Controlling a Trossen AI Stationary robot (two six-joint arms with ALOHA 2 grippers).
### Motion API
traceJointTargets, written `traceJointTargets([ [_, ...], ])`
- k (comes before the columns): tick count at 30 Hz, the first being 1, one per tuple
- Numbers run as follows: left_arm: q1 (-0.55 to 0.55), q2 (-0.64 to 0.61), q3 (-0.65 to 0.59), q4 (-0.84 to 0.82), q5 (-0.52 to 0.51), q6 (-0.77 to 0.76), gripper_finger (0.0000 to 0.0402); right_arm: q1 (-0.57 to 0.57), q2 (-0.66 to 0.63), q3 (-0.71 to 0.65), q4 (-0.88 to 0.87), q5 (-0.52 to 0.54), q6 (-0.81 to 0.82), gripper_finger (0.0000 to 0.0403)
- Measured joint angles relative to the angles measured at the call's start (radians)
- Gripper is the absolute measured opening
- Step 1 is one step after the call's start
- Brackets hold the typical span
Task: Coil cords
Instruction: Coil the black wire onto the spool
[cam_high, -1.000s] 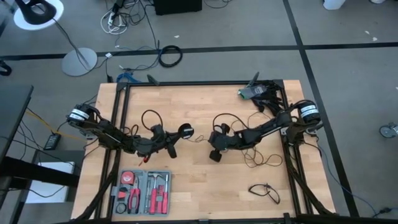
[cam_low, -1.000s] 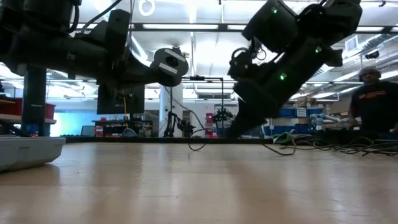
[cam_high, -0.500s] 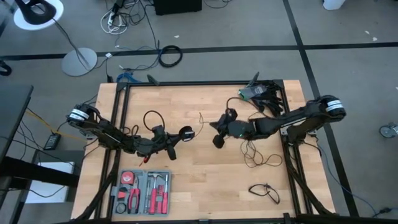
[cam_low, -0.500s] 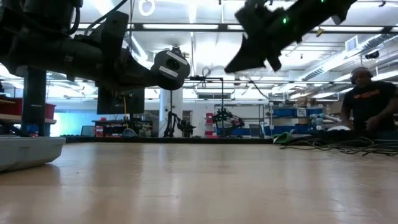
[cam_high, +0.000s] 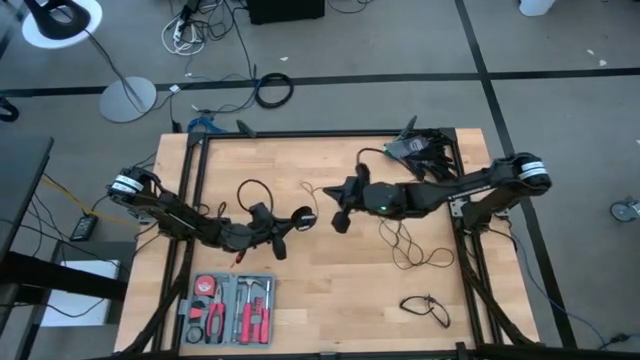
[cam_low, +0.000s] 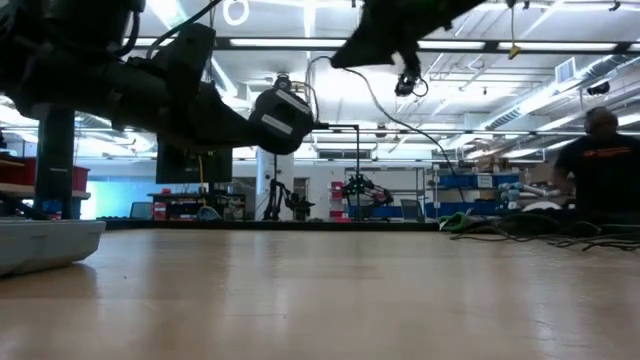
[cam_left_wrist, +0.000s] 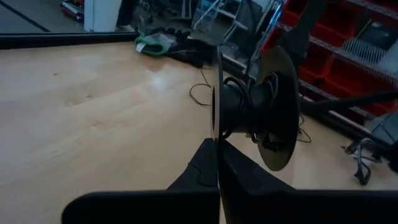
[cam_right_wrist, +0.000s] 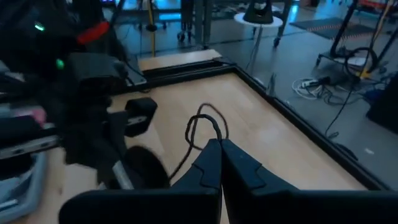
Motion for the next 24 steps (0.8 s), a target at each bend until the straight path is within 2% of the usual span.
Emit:
traceJointTargets([
  [5,0.012,0.0,0.067,-0.139,-0.021,-0.006,0.0,0.0,0.125,0.146,-0.082,-0.048,-0.05,0.0],
  [10,0.035,0.0,0.077,-0.154,-0.037,-0.01,0.0,0.009,0.206,0.241,-0.092,-0.1,-0.071,0.0],
  [15,0.056,0.0,0.076,-0.199,-0.05,-0.065,0.0,0.032,0.212,0.255,-0.089,-0.121,-0.068,0.0],
  [24,0.086,0.0,0.076,-0.169,-0.107,-0.079,0.0,0.075,0.245,0.252,-0.115,-0.147,0.004,0.0],
])
